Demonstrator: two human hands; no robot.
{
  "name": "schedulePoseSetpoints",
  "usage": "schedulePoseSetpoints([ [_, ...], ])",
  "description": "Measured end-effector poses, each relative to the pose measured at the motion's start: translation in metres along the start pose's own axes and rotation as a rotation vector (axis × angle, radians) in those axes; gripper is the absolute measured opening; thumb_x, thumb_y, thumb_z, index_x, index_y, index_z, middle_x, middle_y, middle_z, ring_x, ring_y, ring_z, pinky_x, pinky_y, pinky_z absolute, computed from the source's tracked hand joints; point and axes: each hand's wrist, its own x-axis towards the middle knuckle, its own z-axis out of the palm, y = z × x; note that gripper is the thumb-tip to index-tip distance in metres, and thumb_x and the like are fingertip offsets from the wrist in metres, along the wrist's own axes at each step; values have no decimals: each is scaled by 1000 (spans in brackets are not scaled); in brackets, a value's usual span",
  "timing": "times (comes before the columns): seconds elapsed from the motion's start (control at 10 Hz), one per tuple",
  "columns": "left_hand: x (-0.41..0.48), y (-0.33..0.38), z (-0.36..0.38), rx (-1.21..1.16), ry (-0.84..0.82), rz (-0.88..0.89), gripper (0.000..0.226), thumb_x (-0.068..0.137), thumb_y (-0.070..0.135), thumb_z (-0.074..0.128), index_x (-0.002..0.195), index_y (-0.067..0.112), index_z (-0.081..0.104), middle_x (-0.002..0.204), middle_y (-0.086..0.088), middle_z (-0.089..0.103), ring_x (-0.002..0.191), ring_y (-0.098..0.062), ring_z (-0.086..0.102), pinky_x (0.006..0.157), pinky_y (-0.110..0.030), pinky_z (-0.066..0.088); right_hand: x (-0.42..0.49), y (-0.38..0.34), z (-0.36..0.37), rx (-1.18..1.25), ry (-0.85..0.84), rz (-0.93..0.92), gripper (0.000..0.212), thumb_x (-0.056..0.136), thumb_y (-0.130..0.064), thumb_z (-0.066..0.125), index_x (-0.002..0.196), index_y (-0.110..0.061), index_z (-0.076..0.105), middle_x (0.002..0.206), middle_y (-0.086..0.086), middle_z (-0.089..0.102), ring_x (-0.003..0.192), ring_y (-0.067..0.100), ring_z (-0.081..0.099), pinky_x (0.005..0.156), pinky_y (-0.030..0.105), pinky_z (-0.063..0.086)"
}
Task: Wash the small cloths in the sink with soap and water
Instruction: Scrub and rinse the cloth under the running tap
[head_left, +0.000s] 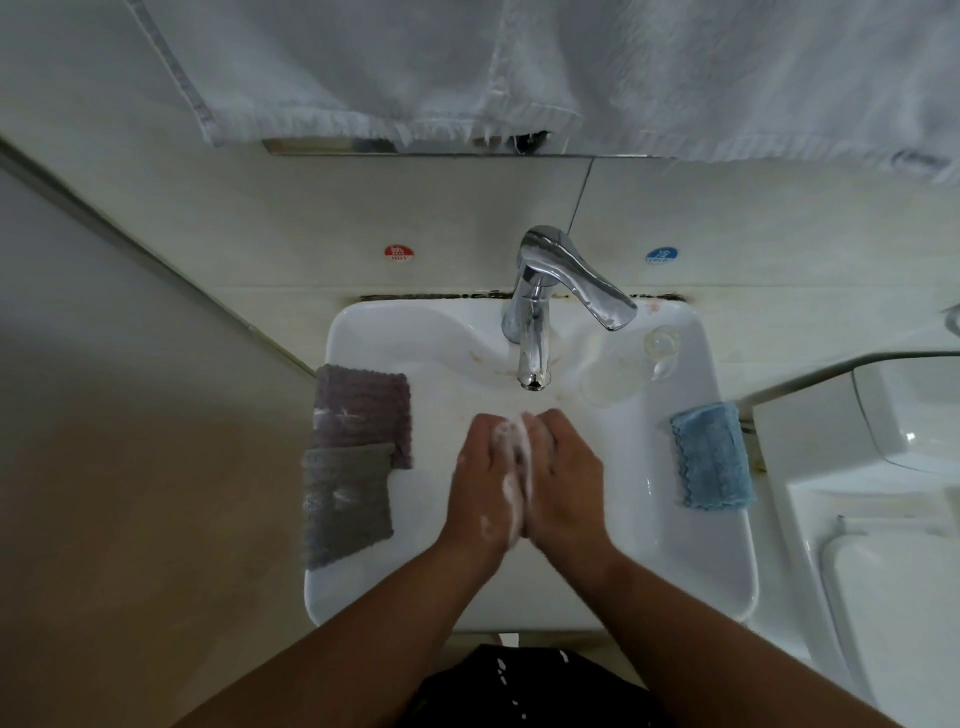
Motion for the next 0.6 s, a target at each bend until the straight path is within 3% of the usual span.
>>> schedulePoseSetpoints([
  [0.1, -18, -1, 8, 5, -97, 30, 26, 95, 44, 49, 94, 18, 55, 87, -3, 65, 81, -25, 66, 70, -48, 58, 26, 17, -7, 31, 34, 113, 34, 104, -36, 51, 75, -18, 51, 64, -3, 58, 61, 10, 56, 67, 34, 44],
  [0.2, 1, -12, 4, 128, 15, 21, 19, 94, 44, 48, 92, 26, 54, 89, -2, 64, 86, -27, 66, 76, -47, 58, 2, 13, -5, -42, -48, -9, 39, 95, -53, 45, 81, -18, 53, 73, -2, 60, 67, 14, 59, 65, 35, 45],
  [0.3, 17, -17, -5, 246, 64, 11, 9, 102, 29, 47, 104, 23, 54, 94, 7, 61, 93, -17, 63, 80, -23, 49, -22, 9, 2, -156, -89, -245, 33, 96, -45, 49, 108, -17, 61, 90, -11, 59, 77, 3, 61, 65, 15, 45],
  [0.4, -5, -6, -2, 173, -57, 75, 16, 103, 27, 44, 111, 20, 55, 98, 5, 64, 92, -15, 62, 83, -31, 52, 6, 12, 0, -115, 15, -97, 16, 105, -29, 52, 90, -22, 56, 73, -16, 56, 66, -5, 56, 59, 17, 39],
  [0.5, -19, 0, 4, 100, -110, 103, 16, 98, 35, 49, 93, 21, 56, 83, 13, 64, 82, -8, 64, 76, -30, 55, 23, 17, -6, 50, 37, 107, 35, 104, -32, 53, 73, -18, 48, 60, -7, 55, 56, 3, 52, 61, 29, 37],
  [0.6, 3, 1, 2, 101, 77, 74, 9, 101, 26, 50, 93, 22, 55, 84, 6, 63, 82, -17, 63, 77, -40, 55, -3, 9, 0, 90, 6, 80, 30, 102, -34, 56, 77, -17, 55, 66, -3, 62, 62, 6, 60, 60, 30, 43],
])
